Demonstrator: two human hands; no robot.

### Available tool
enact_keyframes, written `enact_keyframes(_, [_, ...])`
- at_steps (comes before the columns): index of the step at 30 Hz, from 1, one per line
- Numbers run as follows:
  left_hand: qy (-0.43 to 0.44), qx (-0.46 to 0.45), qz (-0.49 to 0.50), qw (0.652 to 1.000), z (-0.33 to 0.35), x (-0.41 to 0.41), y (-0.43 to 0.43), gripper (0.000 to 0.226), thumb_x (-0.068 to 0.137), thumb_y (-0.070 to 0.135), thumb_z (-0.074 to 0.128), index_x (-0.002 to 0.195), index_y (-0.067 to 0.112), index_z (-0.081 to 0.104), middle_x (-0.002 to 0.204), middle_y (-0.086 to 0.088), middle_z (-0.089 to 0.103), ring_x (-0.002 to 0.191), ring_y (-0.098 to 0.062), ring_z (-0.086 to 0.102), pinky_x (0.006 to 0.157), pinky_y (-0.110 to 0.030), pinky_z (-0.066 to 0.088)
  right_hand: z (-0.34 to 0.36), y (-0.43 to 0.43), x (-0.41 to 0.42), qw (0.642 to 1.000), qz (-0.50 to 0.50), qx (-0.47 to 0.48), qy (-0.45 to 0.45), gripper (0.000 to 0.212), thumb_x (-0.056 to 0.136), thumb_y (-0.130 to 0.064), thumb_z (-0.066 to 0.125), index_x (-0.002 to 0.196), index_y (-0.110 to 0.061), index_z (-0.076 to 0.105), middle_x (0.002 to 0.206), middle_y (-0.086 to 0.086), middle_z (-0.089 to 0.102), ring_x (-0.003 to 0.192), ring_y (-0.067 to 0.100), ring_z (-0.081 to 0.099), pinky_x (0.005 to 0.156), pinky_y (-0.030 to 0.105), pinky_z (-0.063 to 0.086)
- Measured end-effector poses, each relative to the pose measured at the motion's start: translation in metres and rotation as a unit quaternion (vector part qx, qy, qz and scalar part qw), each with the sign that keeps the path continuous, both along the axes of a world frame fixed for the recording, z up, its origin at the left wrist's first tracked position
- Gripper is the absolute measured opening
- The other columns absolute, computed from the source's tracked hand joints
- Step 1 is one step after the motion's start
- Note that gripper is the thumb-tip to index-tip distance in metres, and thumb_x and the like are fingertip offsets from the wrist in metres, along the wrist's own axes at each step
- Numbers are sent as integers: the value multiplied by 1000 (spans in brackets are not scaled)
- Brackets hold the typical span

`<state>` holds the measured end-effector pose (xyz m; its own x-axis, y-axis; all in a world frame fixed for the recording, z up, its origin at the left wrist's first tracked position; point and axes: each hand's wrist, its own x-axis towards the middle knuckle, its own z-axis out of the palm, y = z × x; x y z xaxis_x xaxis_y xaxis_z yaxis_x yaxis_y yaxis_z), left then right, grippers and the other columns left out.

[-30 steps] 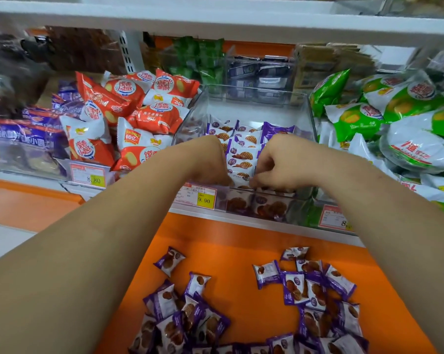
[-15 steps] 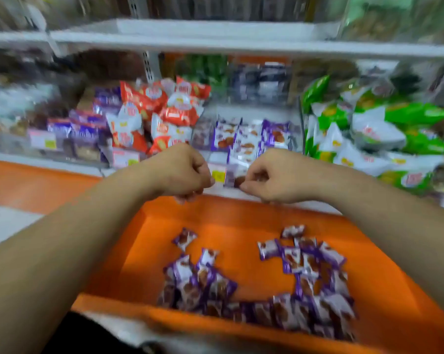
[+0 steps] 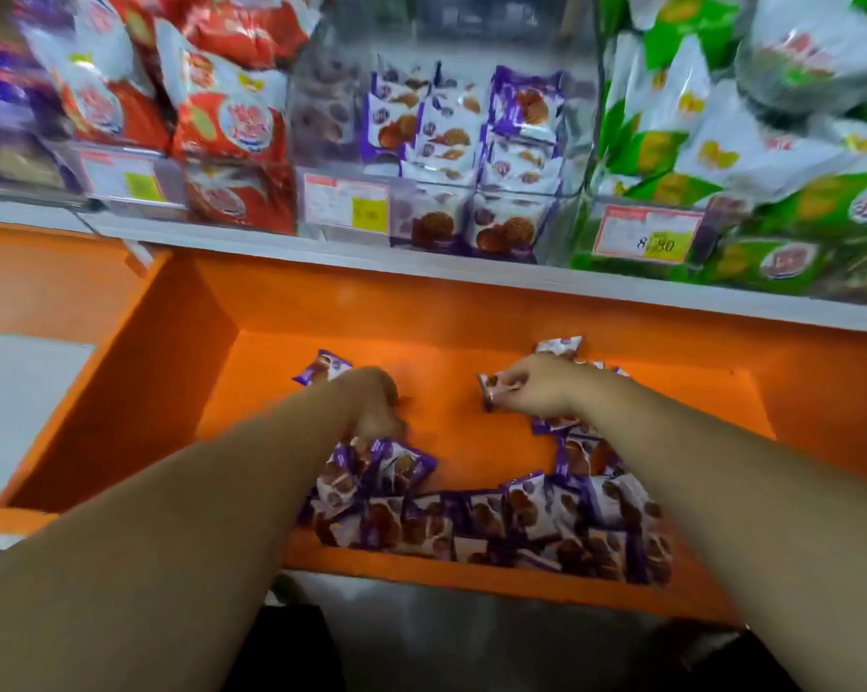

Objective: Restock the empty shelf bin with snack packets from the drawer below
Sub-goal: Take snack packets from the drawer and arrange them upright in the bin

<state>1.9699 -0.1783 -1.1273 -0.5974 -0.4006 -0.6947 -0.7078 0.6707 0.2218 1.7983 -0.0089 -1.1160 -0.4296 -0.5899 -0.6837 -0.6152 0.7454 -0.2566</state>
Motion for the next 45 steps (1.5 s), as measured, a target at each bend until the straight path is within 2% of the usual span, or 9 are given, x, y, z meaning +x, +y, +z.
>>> enact_keyframes(3, [-54, 15, 29, 998, -46, -1, 11, 105, 73, 58, 82, 158, 31, 28, 160, -11, 33, 141, -34, 43, 110, -45, 45, -47, 25, -33, 991, -131, -15, 26, 69, 93, -62, 59, 151, -29, 45, 163, 8, 33, 147, 36, 33, 119, 48, 33])
enact_keyframes(7, [-149, -11, 36, 988, -77, -1, 20, 136, 63, 70, 82, 158, 44, -11, 165, -13, -20, 151, -52, 2, 118, -58, 29, -81, 43, -43, 983, -134, 85, 91, 107, 78, -80, 63, 161, -41, 9, 171, 8, -9, 154, 43, -11, 125, 59, 7])
enact_keyframes(12, [-166, -30, -13, 986, -85, -13, 16, 139, 61, 61, 89, 159, 40, -7, 162, -14, -32, 150, -54, 6, 114, -62, 35, -113, 50, -32, 979, -193, 66, -6, 116, 75, -68, 77, 159, -50, 0, 168, 7, -22, 152, 48, -15, 121, 65, 10])
enact_keyframes(18, [-67, -69, -139, 986, -99, -29, 29, 118, 68, 47, 90, 157, 48, 12, 166, -7, -8, 148, -42, 19, 108, -53, 47, -119, 45, -39, 986, -165, -10, 23, 120, 68, -66, 84, 157, -56, 4, 169, 1, -15, 153, 42, -13, 120, 63, 19])
enact_keyframes(23, [-126, -76, -205, 968, -113, -23, 27, 134, 64, 53, 90, 156, 52, -7, 161, -2, -39, 151, -49, -4, 107, -61, 44, -134, 35, -37, 991, -127, 9, 37, 127, 63, -66, 87, 155, -58, 0, 165, 2, -18, 151, 46, -15, 117, 64, 30])
enact_keyframes(30, [-33, -111, -181, 977, -110, -28, 30, 89, 75, 52, 82, 151, 39, 37, 160, -7, 11, 140, -38, 28, 103, -51, 50, -142, 32, -25, 984, -147, -62, 78, 72, 77, -58, 79, 139, -48, 45, 159, 5, 16, 145, 43, 15, 107, 53, 45])
enact_keyframes(34, [-23, -112, -155, 981, -108, -29, 31, 80, 73, 50, 84, 143, 35, 48, 151, -6, 26, 134, -33, 33, 99, -48, 53, -136, 34, -28, 985, -134, -52, 93, 54, 82, -55, 74, 131, -48, 53, 152, 5, 30, 138, 43, 31, 101, 50, 48])
enact_keyframes(39, [42, -77, -64, 994, -90, -25, 23, 54, 67, 52, 86, 113, 37, 62, 133, -3, 42, 122, -29, 41, 93, -41, 51, -119, 36, -34, 986, -133, -81, 57, 52, 72, -48, 81, 119, -46, 61, 123, -3, 57, 111, 27, 58, 89, 42, 55])
enact_keyframes(45, [152, -50, 16, 987, -39, -19, 20, 51, 54, 53, 92, 95, 39, 65, 120, 4, 48, 109, -21, 50, 85, -37, 55, -69, 34, -34, 979, -142, -144, 23, 82, 65, -38, 92, 139, -38, 57, 139, 1, 51, 116, 25, 58, 94, 36, 52])
